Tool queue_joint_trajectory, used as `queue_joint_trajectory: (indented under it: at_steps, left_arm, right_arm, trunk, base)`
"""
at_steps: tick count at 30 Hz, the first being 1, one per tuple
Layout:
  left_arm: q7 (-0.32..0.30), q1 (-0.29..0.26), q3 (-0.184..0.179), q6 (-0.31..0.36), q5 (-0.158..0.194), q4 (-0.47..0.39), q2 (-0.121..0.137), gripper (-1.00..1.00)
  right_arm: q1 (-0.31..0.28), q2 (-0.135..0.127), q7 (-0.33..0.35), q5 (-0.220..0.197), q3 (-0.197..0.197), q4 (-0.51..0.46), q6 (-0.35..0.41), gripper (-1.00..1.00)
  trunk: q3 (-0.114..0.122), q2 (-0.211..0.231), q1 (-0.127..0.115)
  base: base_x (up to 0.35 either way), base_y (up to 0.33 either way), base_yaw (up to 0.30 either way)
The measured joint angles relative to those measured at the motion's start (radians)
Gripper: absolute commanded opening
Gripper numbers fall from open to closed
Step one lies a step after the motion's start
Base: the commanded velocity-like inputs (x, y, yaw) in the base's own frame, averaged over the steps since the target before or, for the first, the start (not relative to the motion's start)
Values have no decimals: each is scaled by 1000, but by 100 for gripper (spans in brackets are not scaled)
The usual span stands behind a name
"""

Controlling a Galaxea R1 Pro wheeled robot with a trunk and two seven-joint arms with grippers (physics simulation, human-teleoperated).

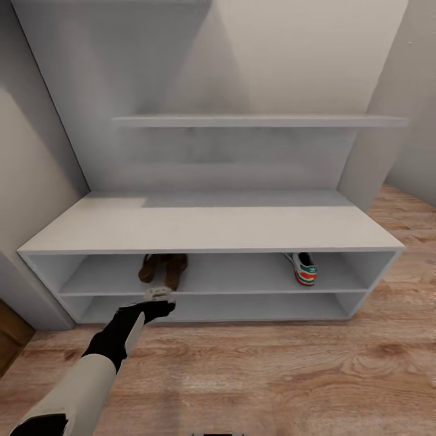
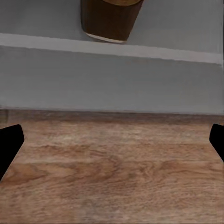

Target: Pick up the two gym shoes and the two sandals from the corridor floor and place them onto the hallstand (shoe rack) in the corridor, making sure they are on the rack and not on the floor. Arrange them so the two gym shoes are next to each other and the two sandals are next to each other.

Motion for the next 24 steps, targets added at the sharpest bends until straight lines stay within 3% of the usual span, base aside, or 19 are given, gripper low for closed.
queue_joint_trajectory:
  at_steps: [5,6,7,10,11,13,20,24]
  left_arm:
    - [-3,0,-1,-317,0,128,1,100]
    - [-14,1,-1,-406,1,168,5,100]
    - [-83,9,-1,-602,4,261,13,100]
    - [-163,12,3,-678,8,303,22,100]
    - [-220,13,5,-700,9,320,36,100]
    - [-243,13,6,-709,9,338,42,100]
    - [-255,13,6,-713,7,359,46,100]
    - [-255,13,4,-714,4,362,46,100]
  right_arm:
    - [0,0,0,0,2,-1,0,-100]
    - [0,0,0,1,3,-1,0,-100]
    - [0,0,0,1,4,-1,0,-100]
    - [0,1,0,1,4,-1,0,-100]
    - [0,2,0,0,4,-1,0,-100]
    - [0,3,0,0,3,-1,1,-100]
    - [0,10,1,-1,2,-1,1,-100]
    - [0,12,1,-1,1,-1,2,-100]
  trunk:
    - [0,0,0]
    - [0,0,0]
    - [0,0,0]
    - [0,0,-1]
    - [0,0,-1]
    - [0,0,-1]
    - [0,0,-1]
    - [0,0,-1]
  base:
    - [-181,0,0]
    - [-16,0,0]
    - [-13,0,0]
    - [-5,0,0]
    - [-1,0,0]
    - [0,0,0]
    - [0,-3,0]
    - [0,-191,0]
